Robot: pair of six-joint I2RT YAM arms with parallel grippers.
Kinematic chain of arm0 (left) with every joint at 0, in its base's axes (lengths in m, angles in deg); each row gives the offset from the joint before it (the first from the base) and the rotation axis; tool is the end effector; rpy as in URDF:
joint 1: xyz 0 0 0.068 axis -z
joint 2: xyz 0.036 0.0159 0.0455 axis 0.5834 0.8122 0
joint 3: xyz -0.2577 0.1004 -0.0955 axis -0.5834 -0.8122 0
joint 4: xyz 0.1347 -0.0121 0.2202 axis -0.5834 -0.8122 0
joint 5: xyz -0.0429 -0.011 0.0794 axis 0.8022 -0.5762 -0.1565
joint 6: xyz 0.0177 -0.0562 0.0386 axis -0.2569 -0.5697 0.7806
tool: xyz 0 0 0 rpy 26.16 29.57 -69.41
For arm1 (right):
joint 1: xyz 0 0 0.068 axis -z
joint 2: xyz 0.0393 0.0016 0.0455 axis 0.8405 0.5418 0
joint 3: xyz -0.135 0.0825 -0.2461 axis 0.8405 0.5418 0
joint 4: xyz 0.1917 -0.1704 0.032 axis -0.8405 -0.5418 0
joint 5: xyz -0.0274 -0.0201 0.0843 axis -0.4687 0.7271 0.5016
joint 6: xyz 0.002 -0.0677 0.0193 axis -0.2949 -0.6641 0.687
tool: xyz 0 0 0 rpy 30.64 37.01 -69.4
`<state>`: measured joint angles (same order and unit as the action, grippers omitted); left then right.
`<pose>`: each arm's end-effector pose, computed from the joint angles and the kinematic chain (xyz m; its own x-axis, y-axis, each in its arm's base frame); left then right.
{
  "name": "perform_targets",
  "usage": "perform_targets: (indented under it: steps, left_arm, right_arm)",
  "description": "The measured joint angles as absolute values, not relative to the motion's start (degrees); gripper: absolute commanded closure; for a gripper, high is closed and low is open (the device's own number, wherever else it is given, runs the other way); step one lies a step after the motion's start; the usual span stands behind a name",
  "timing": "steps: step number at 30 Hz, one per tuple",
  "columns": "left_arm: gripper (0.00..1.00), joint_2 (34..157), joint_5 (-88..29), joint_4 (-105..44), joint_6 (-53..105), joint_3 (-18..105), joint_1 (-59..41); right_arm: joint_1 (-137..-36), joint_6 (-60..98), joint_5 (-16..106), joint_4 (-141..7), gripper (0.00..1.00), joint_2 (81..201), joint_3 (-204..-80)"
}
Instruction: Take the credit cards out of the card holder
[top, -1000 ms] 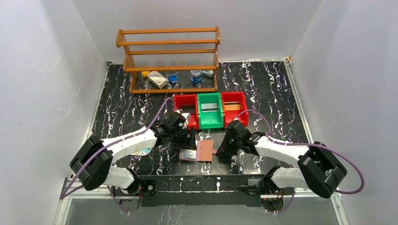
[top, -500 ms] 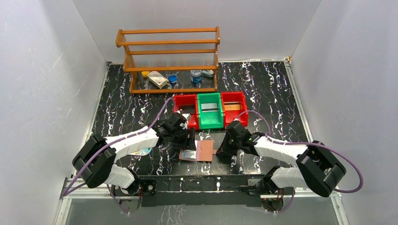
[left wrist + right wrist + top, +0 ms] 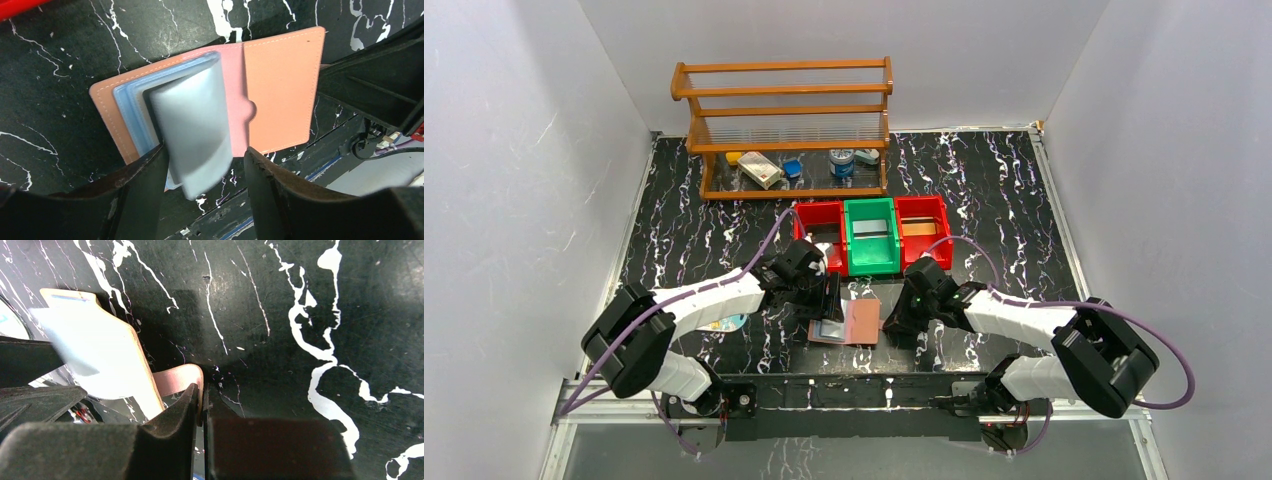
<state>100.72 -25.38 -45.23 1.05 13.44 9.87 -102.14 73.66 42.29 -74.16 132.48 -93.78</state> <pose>0.1888 -0.2104 0.1866 -0.9115 0.0978 -0.3994 0.3081 0.8056 -0.5060 0.1569 0.1636 0.1504 -0.9203 0.3173 -0.2290 0.1415 0.8155 0.5612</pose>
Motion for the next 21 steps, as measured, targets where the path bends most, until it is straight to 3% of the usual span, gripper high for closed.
perform_targets:
  steps: [10,21]
  left_arm:
    - [0.46,98.8,-24.9,-45.7,1.1,15.3,9.9]
    - [0.62,99.8,-17.4,-44.7,3.3,18.6,10.4]
  right_arm:
    - [-102.1,73.7,42.8,-73.2,0.86,133.1,-93.8]
    - [-102.1,73.9,43.2,-72.4,0.84,133.5,-93.8]
